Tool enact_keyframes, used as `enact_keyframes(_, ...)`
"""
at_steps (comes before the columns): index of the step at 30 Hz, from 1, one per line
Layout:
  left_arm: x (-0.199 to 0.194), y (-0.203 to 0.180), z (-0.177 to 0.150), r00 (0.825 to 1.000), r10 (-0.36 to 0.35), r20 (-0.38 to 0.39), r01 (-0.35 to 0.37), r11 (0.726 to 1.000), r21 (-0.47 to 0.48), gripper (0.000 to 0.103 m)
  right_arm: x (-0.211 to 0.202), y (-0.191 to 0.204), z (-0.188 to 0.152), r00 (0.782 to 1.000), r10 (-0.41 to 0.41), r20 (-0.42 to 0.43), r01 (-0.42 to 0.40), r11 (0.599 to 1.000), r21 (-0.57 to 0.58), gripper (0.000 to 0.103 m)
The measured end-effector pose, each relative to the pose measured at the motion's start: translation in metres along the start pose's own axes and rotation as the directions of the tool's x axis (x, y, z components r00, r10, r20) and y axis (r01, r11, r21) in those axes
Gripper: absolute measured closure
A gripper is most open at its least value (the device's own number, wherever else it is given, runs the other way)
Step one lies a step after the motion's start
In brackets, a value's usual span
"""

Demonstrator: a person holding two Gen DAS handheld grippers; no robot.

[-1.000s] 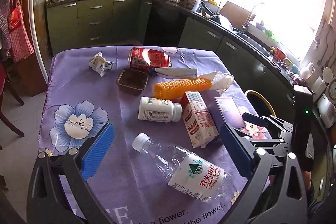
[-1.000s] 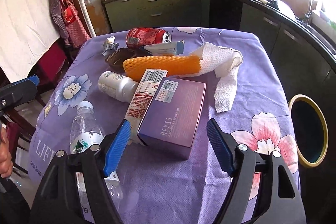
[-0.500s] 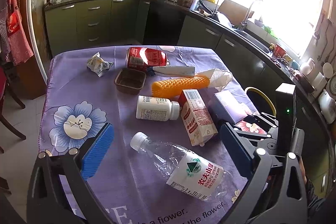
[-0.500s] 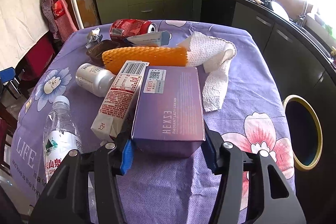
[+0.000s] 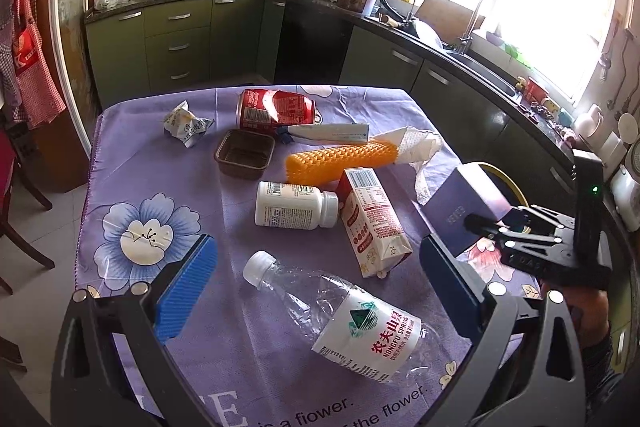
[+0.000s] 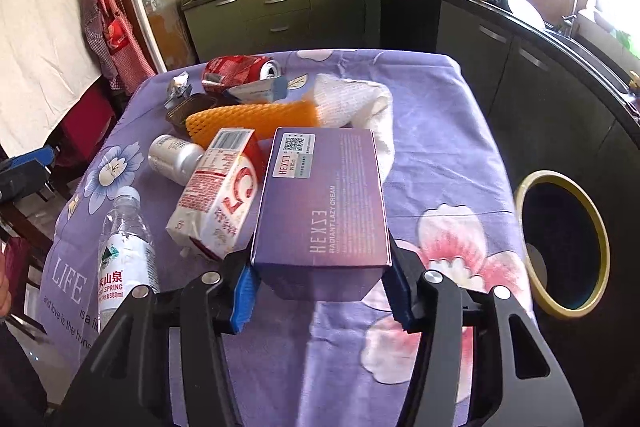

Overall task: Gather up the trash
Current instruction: 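Carry the purple box to the bin and open the right gripper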

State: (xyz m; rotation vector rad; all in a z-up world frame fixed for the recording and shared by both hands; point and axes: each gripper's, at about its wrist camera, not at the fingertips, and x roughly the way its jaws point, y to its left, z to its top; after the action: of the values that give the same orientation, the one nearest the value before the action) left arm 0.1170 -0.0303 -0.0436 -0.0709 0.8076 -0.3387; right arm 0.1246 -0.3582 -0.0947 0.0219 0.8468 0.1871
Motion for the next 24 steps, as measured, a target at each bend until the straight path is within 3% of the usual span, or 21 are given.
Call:
enact_keyframes(5, 0.004, -0.002, 0.000, 1.000, 0.020, -0.011, -0.021, 1.000, -0.007, 0.007, -0.014, -0.104, 0.013, 0.979, -0.201, -0.014, 0.201, 0.972, 0.121, 0.050)
enact_keyframes(9, 0.009, -0.005, 0.000, 0.999, 0.035, -0.022, -0.035, 0.999, -0.022, 0.007, 0.012, -0.193, 0.015, 0.940, -0.307, -0.147, 0.333, 0.921, 0.202, 0.050)
enact_keyframes(12, 0.013, -0.010, 0.000, 0.999, 0.045, -0.030, -0.046, 0.998, -0.032, 0.007, 0.043, -0.242, 0.010, 0.911, -0.329, -0.247, 0.386, 0.893, 0.233, 0.050)
enact_keyframes(17, 0.015, -0.023, -0.001, 0.997, 0.062, -0.041, -0.063, 0.998, -0.027, 0.007, 0.086, -0.283, -0.001, 0.884, -0.309, -0.352, 0.408, 0.876, 0.257, 0.048)
enact_keyframes(18, 0.015, -0.025, -0.001, 0.997, 0.068, -0.044, -0.070, 0.997, -0.025, 0.007, 0.090, -0.287, -0.003, 0.886, -0.302, -0.352, 0.404, 0.875, 0.267, 0.048)
enact_keyframes(20, 0.015, -0.030, 0.000, 0.996, 0.079, -0.051, -0.080, 0.997, -0.022, 0.007, 0.089, -0.292, -0.002, 0.887, -0.314, -0.338, 0.411, 0.871, 0.270, 0.034)
enact_keyframes(24, 0.015, -0.038, 0.002, 0.992, 0.099, -0.072, -0.100, 0.995, -0.011, 0.007, 0.071, -0.287, -0.003, 0.910, -0.298, -0.287, 0.377, 0.883, 0.278, 0.034)
